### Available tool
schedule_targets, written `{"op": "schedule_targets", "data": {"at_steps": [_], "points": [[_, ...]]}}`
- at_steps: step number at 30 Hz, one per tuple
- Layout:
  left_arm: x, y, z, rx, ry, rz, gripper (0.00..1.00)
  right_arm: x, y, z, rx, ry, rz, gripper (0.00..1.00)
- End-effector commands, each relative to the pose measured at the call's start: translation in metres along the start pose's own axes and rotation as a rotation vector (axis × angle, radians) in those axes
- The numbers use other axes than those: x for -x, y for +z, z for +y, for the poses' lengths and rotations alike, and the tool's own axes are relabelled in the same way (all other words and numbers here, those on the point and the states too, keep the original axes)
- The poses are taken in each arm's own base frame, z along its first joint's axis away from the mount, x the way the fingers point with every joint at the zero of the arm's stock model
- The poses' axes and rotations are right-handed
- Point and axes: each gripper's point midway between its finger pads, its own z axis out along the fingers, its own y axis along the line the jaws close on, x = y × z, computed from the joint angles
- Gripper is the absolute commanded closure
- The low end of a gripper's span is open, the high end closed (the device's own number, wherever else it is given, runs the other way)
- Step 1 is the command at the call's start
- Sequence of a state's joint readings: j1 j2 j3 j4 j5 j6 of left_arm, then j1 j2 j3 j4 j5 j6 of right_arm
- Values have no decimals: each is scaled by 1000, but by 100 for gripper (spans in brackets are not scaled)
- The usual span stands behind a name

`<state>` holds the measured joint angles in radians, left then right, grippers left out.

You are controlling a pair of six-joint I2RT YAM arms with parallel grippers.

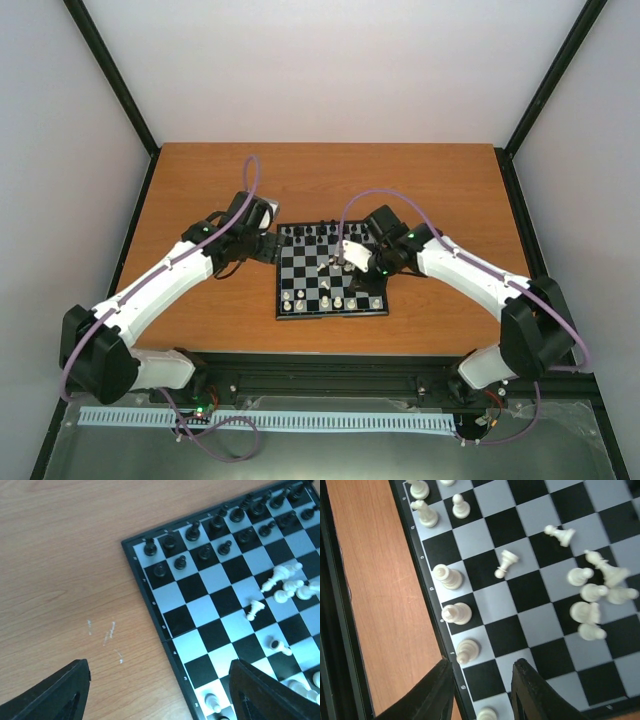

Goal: Set up the chess pieces on the board

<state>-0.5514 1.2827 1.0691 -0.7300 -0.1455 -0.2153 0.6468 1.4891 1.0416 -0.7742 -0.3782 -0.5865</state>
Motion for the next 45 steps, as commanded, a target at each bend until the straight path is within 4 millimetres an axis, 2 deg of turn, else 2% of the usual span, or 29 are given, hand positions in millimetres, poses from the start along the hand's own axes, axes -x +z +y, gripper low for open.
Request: {"op": "schedule_targets", "data": {"at_steps": [1, 5, 11, 17, 21, 26, 30, 33, 41, 45], "points": [[3, 3, -16, -88, 30, 18, 23, 10, -20, -9, -32, 12, -60, 66], [0, 8, -21, -113, 37, 48, 25, 14, -23, -18, -56, 6, -64, 66], [-7, 15, -43, -235, 53, 78, 32, 23, -30, -30, -94, 19, -94, 66], [-9, 27, -60, -302, 34, 116, 37, 13, -38, -43, -90, 103, -128, 66], [-13, 39, -87, -349, 46, 160, 39, 4, -48, -51, -90, 146, -172, 66], [-20, 57, -119, -287, 117, 189, 38, -3, -54, -54, -96, 164, -198, 66], [-19, 71, -125, -276, 96, 173, 39, -3, -57, -52, -89, 166, -208, 66], [-20, 81, -121, -241, 102, 179, 44, -2, -56, -49, -64, 169, -216, 65], [-45, 95, -129, -287, 159, 281, 54, -3, -56, -46, -67, 161, -218, 65], [-50, 99, -143, -360, 154, 308, 57, -4, -55, -46, -58, 161, -214, 65]]}}
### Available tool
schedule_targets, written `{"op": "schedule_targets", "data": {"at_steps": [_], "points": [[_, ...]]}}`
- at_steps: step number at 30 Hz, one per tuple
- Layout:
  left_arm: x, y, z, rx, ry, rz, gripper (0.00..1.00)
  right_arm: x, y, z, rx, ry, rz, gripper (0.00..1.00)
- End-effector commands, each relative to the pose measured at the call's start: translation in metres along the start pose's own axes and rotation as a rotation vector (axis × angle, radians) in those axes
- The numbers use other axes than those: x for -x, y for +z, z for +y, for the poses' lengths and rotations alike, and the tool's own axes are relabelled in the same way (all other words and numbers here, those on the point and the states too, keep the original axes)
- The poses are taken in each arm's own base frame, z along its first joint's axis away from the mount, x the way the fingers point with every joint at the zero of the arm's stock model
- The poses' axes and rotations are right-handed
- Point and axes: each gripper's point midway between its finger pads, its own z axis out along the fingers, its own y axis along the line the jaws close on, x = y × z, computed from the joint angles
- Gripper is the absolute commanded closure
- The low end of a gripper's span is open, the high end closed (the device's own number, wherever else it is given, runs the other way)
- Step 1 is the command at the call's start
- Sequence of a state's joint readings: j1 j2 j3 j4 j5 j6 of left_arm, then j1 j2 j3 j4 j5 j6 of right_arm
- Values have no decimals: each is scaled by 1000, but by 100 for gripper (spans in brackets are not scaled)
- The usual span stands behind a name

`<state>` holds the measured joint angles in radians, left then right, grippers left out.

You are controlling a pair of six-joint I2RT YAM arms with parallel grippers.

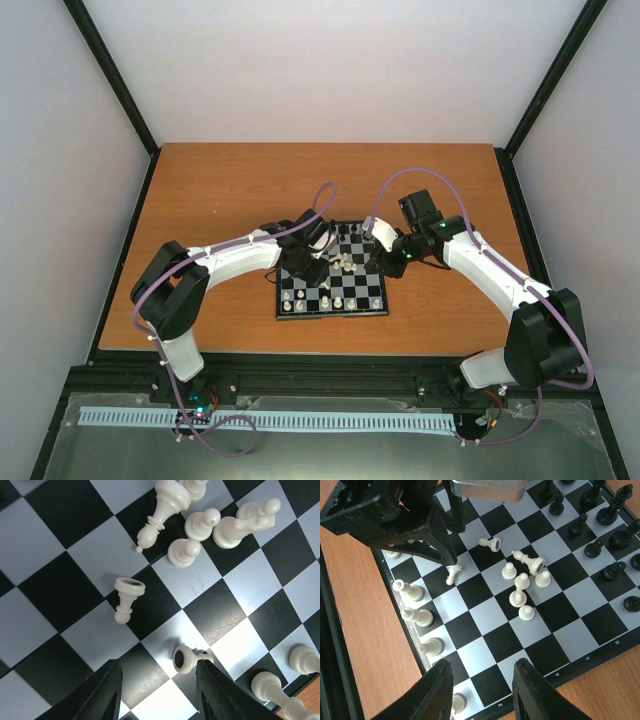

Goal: Set up the chess pieces on the board

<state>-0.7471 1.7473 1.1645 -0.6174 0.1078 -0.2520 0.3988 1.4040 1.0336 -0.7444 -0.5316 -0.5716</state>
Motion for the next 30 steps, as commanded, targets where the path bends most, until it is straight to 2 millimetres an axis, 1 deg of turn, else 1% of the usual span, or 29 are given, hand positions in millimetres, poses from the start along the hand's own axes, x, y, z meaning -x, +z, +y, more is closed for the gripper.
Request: {"op": "schedule_targets", "data": {"at_steps": [1, 5, 11, 17, 19, 24, 27, 30], "points": [[15, 2, -18, -88, 27, -20, 57, 1, -4, 3, 6, -11, -19, 65], [19, 8, -21, -105, 22, -12, 59, -1, -4, 3, 9, -14, -16, 65], [17, 15, -20, -97, 15, 20, 65, -2, -2, 4, 14, -13, -11, 65], [12, 11, -18, -83, 8, 36, 68, -2, -2, 4, 17, -15, -10, 65], [13, 6, -12, -47, 9, 25, 69, -3, -1, 4, 18, -14, -9, 65], [33, -23, 10, 97, 35, -98, 62, -4, 0, 4, 22, -14, -7, 65], [40, -21, 19, 146, 40, -114, 60, -4, 0, 5, 25, -15, -8, 65], [43, -9, 21, 147, 44, -112, 53, -4, 0, 5, 25, -13, -6, 65]]}}
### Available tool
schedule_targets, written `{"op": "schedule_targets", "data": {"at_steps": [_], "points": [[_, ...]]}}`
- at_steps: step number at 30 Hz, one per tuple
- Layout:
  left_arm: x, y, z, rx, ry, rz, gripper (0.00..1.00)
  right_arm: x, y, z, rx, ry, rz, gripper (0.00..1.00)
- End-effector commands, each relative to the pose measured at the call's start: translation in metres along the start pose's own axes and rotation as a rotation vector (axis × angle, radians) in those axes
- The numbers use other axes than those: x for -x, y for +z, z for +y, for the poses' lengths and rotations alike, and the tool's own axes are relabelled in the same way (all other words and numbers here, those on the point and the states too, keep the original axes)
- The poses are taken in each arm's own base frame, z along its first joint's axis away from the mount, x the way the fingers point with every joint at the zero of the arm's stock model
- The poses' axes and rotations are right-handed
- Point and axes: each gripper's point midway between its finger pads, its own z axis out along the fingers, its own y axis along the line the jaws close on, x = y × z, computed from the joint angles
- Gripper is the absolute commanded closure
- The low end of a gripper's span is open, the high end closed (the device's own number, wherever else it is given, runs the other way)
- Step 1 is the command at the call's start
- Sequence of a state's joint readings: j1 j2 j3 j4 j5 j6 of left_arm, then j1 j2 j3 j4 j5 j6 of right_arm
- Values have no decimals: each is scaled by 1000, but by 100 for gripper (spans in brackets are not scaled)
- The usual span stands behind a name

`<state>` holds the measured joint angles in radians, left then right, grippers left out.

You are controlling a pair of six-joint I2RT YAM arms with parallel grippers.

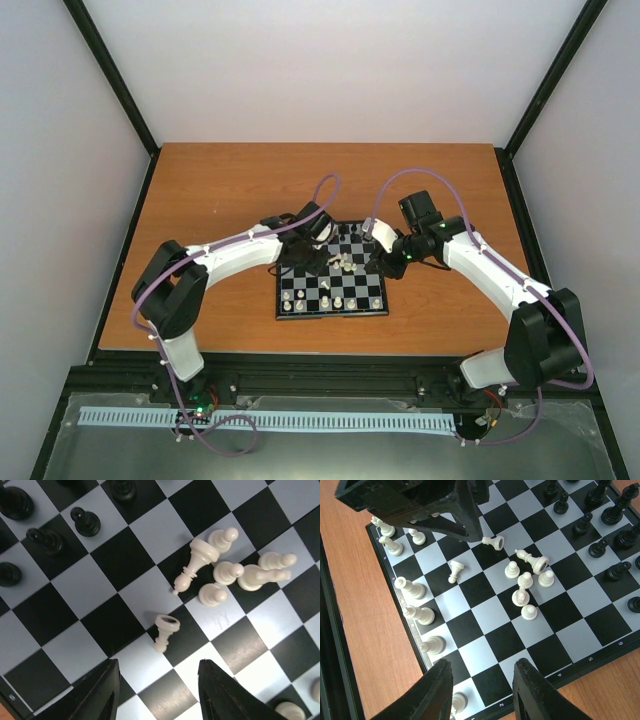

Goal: Set up the chess pieces on the board

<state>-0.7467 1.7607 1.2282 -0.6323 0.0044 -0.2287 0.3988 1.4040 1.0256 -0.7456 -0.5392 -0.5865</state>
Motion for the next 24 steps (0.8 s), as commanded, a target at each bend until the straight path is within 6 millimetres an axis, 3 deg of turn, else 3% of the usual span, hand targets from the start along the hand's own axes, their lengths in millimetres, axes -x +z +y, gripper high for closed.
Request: {"op": "schedule_targets", "data": {"at_steps": [1, 24], "points": [[20, 6, 9, 53, 20, -53, 53, -2, -1, 3, 15, -3, -8, 65], [1, 41, 1, -5, 72, 19, 74, -4, 1, 2, 15, -2, 1, 65]]}}
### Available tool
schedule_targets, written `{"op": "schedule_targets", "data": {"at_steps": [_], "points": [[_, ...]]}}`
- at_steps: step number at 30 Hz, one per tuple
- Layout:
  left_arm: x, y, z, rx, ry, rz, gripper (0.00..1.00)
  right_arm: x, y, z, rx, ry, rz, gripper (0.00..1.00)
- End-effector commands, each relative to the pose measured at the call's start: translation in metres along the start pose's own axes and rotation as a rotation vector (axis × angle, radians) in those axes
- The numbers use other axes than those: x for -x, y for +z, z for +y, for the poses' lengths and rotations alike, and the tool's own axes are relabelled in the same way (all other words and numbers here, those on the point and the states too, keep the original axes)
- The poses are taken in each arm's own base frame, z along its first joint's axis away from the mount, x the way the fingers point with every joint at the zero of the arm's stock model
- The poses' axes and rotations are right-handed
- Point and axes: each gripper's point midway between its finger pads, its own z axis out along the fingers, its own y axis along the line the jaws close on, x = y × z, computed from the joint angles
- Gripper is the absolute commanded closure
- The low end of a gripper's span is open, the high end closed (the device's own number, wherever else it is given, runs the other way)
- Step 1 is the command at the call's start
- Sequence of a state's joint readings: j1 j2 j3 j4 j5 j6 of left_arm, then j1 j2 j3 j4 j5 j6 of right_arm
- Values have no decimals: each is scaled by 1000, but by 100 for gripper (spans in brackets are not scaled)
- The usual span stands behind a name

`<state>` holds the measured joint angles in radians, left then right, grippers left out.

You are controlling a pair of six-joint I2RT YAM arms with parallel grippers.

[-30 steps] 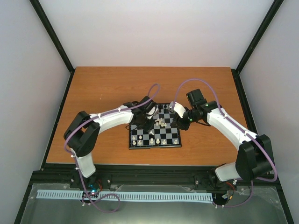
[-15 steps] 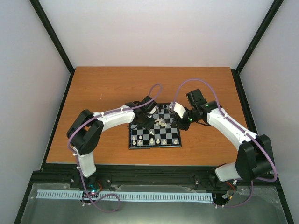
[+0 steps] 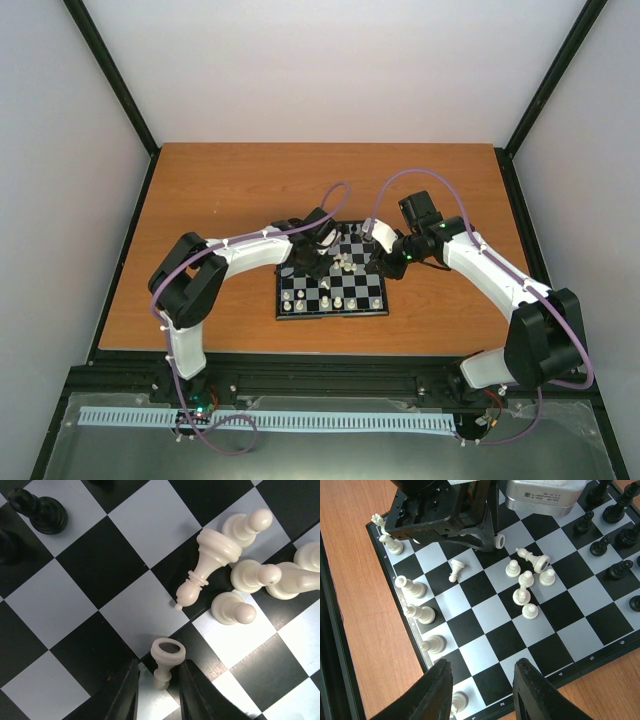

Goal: Set up the chess pieces on the board

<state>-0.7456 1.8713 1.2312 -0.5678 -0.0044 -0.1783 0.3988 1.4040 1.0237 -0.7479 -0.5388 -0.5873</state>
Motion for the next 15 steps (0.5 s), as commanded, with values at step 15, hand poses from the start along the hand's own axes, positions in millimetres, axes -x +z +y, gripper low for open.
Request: {"op": "schedule_targets", "data": {"at_steps": [15], "points": [[12, -22, -3, -33, 15, -58, 87, 0, -2, 5, 33, -72, -9, 65]]}}
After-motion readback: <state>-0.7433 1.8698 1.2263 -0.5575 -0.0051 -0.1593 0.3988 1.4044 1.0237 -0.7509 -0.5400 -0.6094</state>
